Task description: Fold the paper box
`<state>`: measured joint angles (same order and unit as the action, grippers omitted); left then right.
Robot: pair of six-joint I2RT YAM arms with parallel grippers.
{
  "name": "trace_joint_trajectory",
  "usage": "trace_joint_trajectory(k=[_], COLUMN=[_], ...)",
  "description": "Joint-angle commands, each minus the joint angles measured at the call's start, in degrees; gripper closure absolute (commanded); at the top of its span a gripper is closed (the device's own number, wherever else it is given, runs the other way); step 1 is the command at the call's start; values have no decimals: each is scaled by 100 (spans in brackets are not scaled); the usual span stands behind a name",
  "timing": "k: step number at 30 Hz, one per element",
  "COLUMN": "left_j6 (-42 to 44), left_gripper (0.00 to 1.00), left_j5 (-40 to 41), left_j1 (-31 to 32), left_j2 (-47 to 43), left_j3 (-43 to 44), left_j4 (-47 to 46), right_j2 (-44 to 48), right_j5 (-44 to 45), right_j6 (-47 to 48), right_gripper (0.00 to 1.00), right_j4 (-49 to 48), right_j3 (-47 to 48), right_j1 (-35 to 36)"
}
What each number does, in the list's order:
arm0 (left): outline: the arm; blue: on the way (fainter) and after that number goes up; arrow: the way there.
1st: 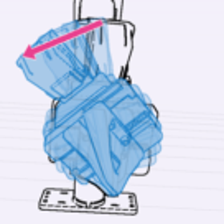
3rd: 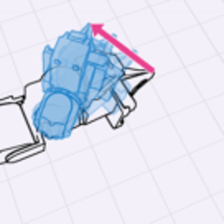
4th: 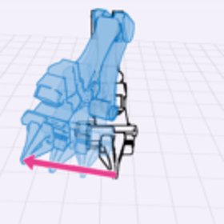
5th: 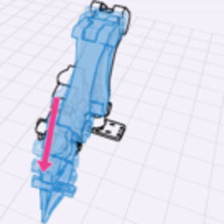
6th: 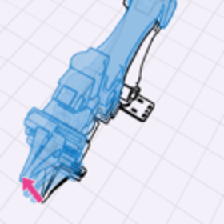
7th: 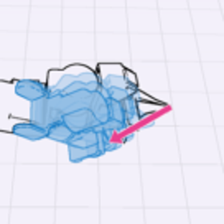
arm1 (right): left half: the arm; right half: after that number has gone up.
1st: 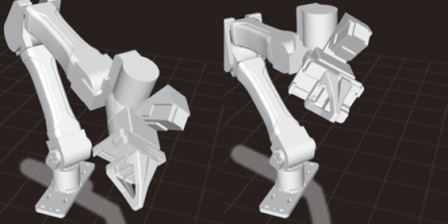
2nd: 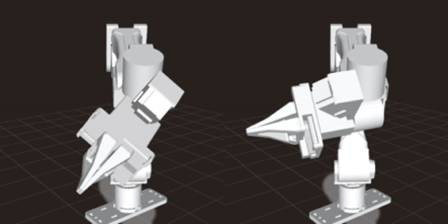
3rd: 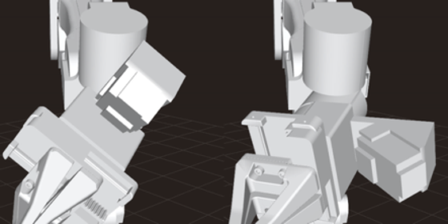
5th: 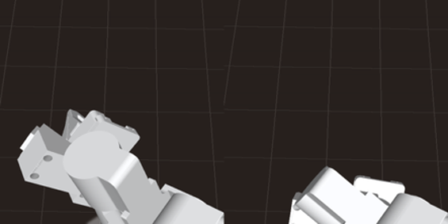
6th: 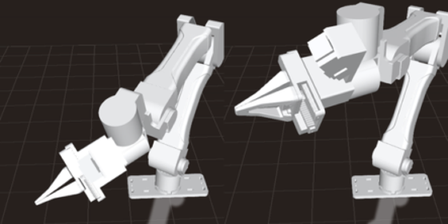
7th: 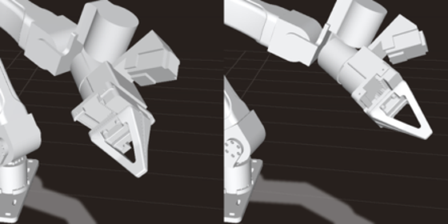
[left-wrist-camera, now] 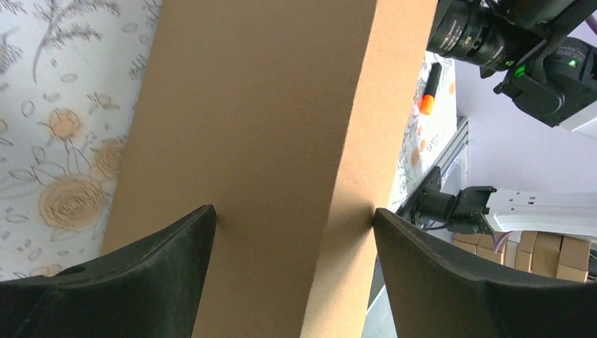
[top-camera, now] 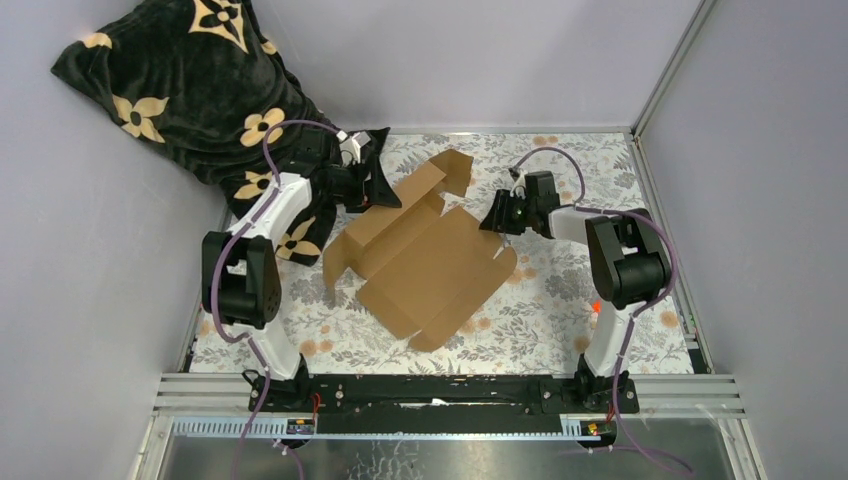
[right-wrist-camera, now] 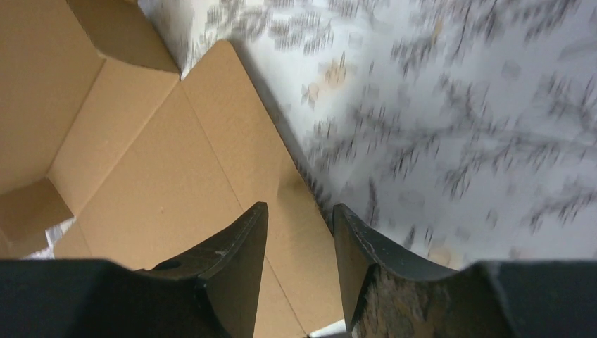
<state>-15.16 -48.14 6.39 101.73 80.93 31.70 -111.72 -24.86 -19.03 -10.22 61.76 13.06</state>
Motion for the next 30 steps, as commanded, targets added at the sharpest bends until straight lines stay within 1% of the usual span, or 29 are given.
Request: trace_joint_trajectory(k=[1,8,13,17,20,22,26,30], left_j6=[-150,-258,-479,-498,-463,-443,-345,-286], left_gripper=[12,12,12,12,12,12,12,12], left_j5=[23,68,6,72,162,212,282,266], left_j1=[117,314,488,565,556,549,503,396], left_j2=[-440,-916,-1185,-1168,-969,-829,-560,-390], left_j3=[-409,-1103,-1427,-1502,-1286,-1035,-636,-455], left_j4=[-282,-478,-715,-796,-728,-633,-436,-338], right_j2=[723,1680,2357,2918,3099,3028,2611,2019], right_j5=[203,374,460,539,896,1004,787,520], right_j6=[68,-2,-75,-154,-129,-132,-323,-536], right_gripper=[53,53,54,53,52,51,51,51], right_j4=[90,34,234,422,783,972,987,863], right_j3=[-810,-1770,-2144,-2296,-1912,-1507,-780,-107], right_j1=[147,366,579,602,583,487,30,-372])
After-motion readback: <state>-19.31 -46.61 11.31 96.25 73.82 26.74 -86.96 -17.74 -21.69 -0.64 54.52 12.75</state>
